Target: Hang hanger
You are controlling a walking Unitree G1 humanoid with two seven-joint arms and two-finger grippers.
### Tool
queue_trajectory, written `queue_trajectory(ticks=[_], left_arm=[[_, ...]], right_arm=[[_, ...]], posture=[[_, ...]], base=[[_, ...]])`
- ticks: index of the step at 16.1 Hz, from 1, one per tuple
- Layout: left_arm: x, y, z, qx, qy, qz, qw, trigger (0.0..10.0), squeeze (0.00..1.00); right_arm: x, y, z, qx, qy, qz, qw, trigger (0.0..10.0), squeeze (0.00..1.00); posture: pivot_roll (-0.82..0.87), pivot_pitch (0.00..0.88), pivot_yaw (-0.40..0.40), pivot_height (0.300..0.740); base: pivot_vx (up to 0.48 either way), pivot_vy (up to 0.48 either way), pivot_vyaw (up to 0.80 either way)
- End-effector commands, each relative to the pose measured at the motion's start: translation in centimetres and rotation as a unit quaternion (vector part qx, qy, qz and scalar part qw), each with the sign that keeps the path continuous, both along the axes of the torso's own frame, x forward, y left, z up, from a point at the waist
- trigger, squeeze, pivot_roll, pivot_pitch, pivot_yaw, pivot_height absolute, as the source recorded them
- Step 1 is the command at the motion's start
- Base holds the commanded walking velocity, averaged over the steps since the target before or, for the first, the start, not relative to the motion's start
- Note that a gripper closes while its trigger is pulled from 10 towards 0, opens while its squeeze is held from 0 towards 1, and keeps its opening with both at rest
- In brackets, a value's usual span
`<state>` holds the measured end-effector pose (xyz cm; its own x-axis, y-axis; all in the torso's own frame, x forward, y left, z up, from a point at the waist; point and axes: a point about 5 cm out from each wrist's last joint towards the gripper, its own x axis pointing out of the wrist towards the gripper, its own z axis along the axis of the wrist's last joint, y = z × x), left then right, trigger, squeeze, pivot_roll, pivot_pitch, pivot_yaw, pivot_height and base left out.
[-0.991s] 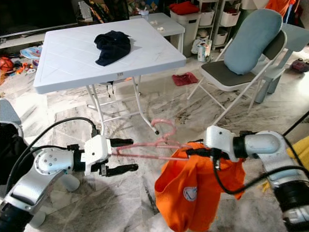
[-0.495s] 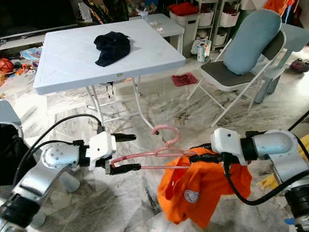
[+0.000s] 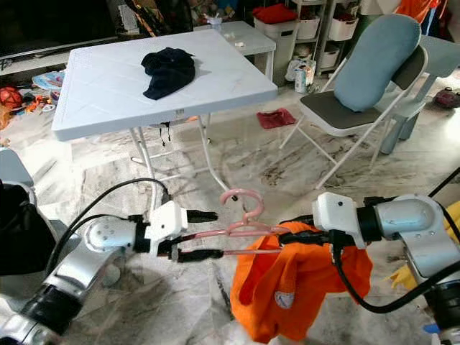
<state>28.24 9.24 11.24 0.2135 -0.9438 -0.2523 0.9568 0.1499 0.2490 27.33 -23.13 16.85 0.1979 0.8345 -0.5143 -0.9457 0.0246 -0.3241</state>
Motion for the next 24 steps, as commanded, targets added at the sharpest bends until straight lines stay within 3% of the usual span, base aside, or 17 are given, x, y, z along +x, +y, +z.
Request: queue_trajectory(ticks=[1, 9, 21, 22, 23, 24], left_arm=[[0.2, -0.2, 0.2, 0.002, -0.004, -0.007, 1.0, 0.0, 0.0], [1.0, -0.6, 0.2, 0.011, 0.01, -0.022, 1.0, 0.0, 0.0], [0.5, -0.1, -1.3, 0.03, 0.045, -0.024, 0.998, 0.0, 0.0], [0.6, -0.1, -1.3, 0.023, 0.05, -0.018, 0.998, 0.0, 0.0], [0.6, 0.0, -1.4, 0.018, 0.057, -0.01, 0.998, 0.0, 0.0], [0.6, 0.1, -1.5, 0.017, 0.06, -0.005, 0.998, 0.0, 0.0]], right_arm=[[0.0, 0.4, 1.3, 0.009, -0.024, 0.016, 1.0, 10.0, 0.0], [0.6, 1.0, 1.1, 0.012, -0.048, 0.01, 0.999, 10.0, 0.0], [3.2, 2.0, 1.4, 0.038, -0.134, -0.057, 0.989, 10.0, 0.0], [3.3, 2.1, 1.3, 0.038, -0.135, -0.059, 0.988, 10.0, 0.37], [3.5, 2.3, 1.1, 0.042, -0.137, -0.062, 0.988, 10.0, 1.0], [3.6, 2.4, 1.1, 0.045, -0.135, -0.065, 0.988, 10.0, 1.0]], posture=[[-0.13, 0.0, 0.044, 0.74], [-0.13, 0.0, 0.039, 0.74], [-0.13, 0.0, 0.037, 0.74], [-0.13, 0.0, 0.037, 0.74], [-0.13, 0.0, 0.033, 0.74], [-0.13, 0.0, 0.03, 0.74]], base=[[0.0, 0.0, 0.0], [0.0, 0.0, 0.0], [0.0, 0.0, 0.0], [0.0, 0.0, 0.0], [0.0, 0.0, 0.0], [0.0, 0.0, 0.0]])
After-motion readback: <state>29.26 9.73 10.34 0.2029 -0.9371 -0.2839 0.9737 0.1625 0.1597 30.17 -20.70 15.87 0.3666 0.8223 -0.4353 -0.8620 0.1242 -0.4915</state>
